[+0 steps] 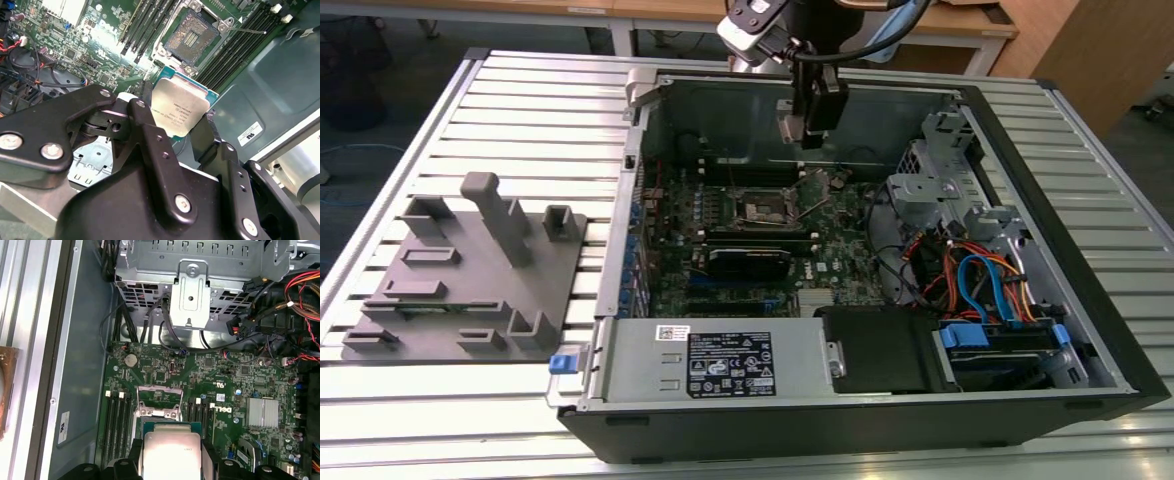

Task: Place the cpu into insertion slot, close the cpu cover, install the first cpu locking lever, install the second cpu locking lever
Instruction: 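Place the cpu into insertion slot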

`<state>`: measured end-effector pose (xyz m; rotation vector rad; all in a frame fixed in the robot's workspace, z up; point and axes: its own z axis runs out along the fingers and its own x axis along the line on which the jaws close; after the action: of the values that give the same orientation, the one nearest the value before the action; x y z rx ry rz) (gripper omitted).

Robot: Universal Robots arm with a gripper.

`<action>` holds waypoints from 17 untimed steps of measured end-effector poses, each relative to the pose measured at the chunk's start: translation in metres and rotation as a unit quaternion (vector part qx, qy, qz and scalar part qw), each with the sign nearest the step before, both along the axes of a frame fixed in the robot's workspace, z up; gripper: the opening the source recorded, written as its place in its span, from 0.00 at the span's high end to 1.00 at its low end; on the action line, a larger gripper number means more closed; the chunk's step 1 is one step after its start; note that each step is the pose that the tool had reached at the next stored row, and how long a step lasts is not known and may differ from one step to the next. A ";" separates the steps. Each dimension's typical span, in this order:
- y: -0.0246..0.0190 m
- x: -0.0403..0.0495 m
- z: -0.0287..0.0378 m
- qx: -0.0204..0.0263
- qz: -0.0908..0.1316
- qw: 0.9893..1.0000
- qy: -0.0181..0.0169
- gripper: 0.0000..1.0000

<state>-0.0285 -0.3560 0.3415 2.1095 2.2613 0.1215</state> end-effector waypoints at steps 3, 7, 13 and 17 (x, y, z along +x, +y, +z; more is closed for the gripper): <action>0.0000 0.0000 0.0000 0.000 0.000 1.000 0.000 0.46; 0.0000 0.0000 0.0000 0.000 0.000 1.000 0.000 0.46; 0.0001 -0.0003 -0.0008 0.000 -0.002 1.000 0.000 0.46; 0.0001 -0.0008 -0.0043 0.000 -0.024 1.000 0.000 0.46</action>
<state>-0.0294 -0.3560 0.3371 2.1624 2.2083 0.1200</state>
